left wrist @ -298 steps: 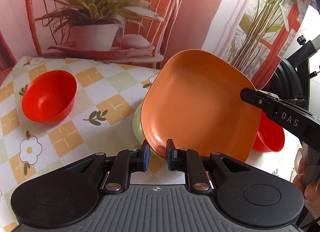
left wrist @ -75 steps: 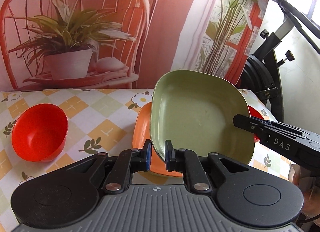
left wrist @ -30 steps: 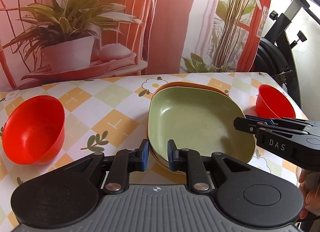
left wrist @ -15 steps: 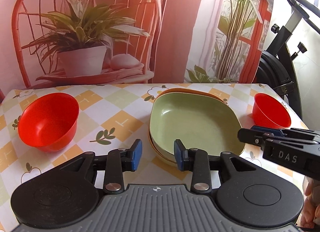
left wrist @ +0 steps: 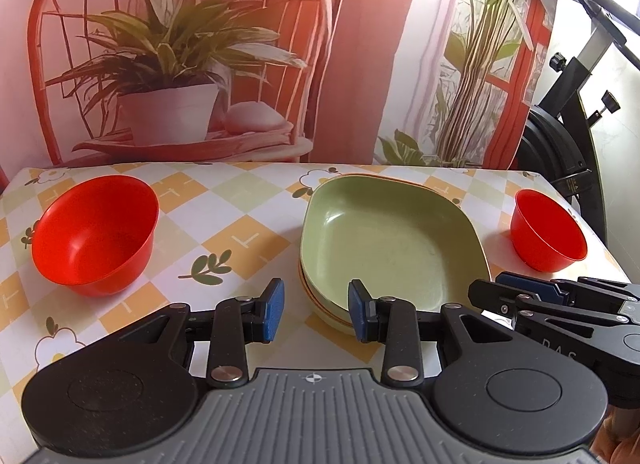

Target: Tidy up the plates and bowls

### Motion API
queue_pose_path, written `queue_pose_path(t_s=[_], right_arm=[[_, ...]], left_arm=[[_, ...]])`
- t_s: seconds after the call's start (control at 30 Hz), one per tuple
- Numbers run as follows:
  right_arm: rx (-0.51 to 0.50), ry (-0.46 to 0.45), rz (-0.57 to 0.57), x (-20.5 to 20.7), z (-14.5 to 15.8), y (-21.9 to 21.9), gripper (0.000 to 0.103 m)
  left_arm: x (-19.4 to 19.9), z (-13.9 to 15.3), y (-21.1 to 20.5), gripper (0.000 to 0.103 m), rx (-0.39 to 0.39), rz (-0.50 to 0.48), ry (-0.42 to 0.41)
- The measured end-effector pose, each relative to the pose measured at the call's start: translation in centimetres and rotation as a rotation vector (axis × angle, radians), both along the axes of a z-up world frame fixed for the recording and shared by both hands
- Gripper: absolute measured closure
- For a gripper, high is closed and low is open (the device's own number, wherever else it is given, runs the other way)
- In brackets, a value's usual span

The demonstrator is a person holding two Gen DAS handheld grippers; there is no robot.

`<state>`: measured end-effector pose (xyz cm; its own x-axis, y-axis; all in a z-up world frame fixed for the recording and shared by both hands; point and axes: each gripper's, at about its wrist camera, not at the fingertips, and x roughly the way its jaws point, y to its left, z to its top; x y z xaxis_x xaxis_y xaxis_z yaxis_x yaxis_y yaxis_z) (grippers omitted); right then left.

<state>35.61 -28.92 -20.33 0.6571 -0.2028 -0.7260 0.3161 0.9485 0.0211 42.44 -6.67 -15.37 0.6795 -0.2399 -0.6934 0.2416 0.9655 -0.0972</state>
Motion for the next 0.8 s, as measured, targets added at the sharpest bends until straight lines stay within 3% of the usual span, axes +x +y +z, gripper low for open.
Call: queue_pose_path(t_s=[0.23, 0.8], right_arm=[[0.019, -0.053, -0.037, -2.2, 2.5, -0.8, 0.081], [0.046, -0.134, -0.077, -8.6, 7.1, 0.8, 0.081]], left_arm=[[-1.7, 2.5, 0.8, 0.066, -0.031, -0.002, -0.022], [-8.1, 7.4, 5.7, 0.066, -0.017, 0.062, -0.048]])
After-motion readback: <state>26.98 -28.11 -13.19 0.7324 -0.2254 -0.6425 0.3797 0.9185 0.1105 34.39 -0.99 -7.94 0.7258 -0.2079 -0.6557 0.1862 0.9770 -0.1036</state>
